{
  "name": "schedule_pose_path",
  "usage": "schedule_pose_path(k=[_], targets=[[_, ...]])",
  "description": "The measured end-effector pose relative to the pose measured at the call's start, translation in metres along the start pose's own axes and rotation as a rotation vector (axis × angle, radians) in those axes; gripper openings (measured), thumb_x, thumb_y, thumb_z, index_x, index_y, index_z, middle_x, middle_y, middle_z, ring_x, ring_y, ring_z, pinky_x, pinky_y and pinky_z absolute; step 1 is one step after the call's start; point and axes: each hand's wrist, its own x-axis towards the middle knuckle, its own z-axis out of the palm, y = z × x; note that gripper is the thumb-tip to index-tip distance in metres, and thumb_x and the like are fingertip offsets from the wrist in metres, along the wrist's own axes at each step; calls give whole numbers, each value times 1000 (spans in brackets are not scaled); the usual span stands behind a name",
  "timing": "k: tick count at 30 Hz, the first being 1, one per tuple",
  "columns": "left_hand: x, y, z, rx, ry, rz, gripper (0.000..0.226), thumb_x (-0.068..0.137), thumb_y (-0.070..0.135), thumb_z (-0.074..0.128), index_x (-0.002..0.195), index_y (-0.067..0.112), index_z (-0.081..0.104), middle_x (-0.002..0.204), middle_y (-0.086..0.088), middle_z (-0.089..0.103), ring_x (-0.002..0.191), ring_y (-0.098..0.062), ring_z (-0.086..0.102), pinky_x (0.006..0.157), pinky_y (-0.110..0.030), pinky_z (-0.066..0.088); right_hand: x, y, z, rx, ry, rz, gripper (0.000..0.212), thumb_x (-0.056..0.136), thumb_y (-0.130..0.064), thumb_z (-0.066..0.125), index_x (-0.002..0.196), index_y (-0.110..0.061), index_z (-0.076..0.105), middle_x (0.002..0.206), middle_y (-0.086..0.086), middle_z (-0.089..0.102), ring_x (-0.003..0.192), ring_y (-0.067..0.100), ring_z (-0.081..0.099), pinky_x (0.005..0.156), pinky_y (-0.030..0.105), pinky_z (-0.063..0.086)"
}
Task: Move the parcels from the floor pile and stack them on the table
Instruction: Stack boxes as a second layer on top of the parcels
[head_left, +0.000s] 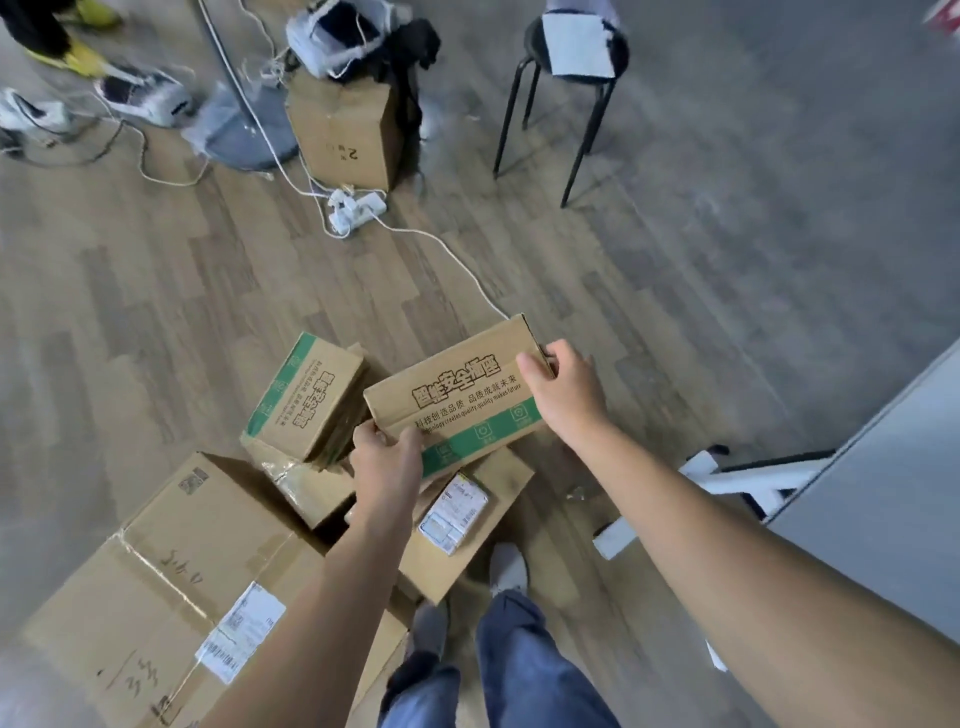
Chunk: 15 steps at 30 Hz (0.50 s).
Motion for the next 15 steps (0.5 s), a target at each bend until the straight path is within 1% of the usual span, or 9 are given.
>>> schedule_pose_path(k=[2, 3, 4, 5, 7, 9, 12, 13, 15], targets=[[-25, 19, 7, 17, -62, 82, 45, 89, 30, 56, 130, 16, 41, 120, -5, 60, 104, -24, 63, 89, -46, 55, -20, -7, -39, 77, 99, 0, 34, 92, -50, 52, 104, -18, 52, 106, 7, 56, 87, 20, 59, 64, 30, 46], [-38, 26, 10, 32, -88, 118, 50, 84, 39, 57, 129, 20, 43, 121, -4, 58, 104, -23, 62, 91, -47, 53, -31, -9, -57, 104, 139, 1, 33, 92, -50, 52, 102, -19, 51, 104, 6, 59, 84, 19, 60, 59, 28, 43], [-50, 32, 13, 56, -111, 147, 55, 79, 47, 56, 128, 23, 45, 121, -3, 57, 106, -24, 60, 93, -48, 51, -43, -10, -75, 119, 174, 5, 32, 92, -50, 52, 100, -19, 50, 101, 5, 60, 83, 18, 61, 57, 27, 41], [-61, 38, 18, 78, -136, 183, 58, 76, 51, 55, 127, 25, 47, 122, -3, 56, 107, -24, 59, 94, -48, 50, -55, -10, -94, 128, 208, 8, 31, 92, -49, 52, 100, -19, 49, 98, 3, 61, 82, 18, 61, 56, 27, 41], [-88, 51, 29, 91, -199, 259, 59, 77, 49, 54, 130, 24, 48, 123, -6, 54, 110, -26, 57, 90, -46, 53, -82, -9, -129, 154, 282, 19, 29, 94, -46, 52, 100, -18, 48, 96, 2, 61, 80, 16, 61, 54, 26, 41], [-115, 64, 45, 114, -259, 330, 59, 77, 47, 54, 131, 23, 51, 121, -5, 57, 111, -26, 57, 92, -46, 52, -107, -3, -164, 190, 388, 39, 29, 95, -44, 52, 101, -16, 49, 95, 2, 62, 78, 15, 60, 53, 25, 39], [-158, 77, 72, 122, -384, 409, 47, 89, 30, 57, 133, 15, 51, 115, -7, 61, 103, -23, 60, 91, -40, 52, -141, 16, -212, 226, 549, 101, 28, 95, -41, 54, 99, -14, 50, 96, 2, 61, 80, 16, 56, 55, 19, 35], [-170, 78, 82, 138, -423, 430, 46, 90, 30, 57, 133, 14, 50, 115, -8, 62, 101, -23, 61, 90, -40, 52, -152, 24, -226, 234, 593, 125, 27, 94, -41, 54, 97, -15, 49, 96, 2, 60, 81, 17, 55, 55, 17, 34], [-195, 78, 100, 174, -494, 474, 47, 90, 31, 57, 133, 14, 50, 115, -10, 63, 101, -25, 61, 92, -42, 52, -176, 40, -251, 250, 663, 168, 26, 95, -42, 53, 95, -16, 47, 96, 3, 60, 77, 14, 54, 52, 18, 32]])
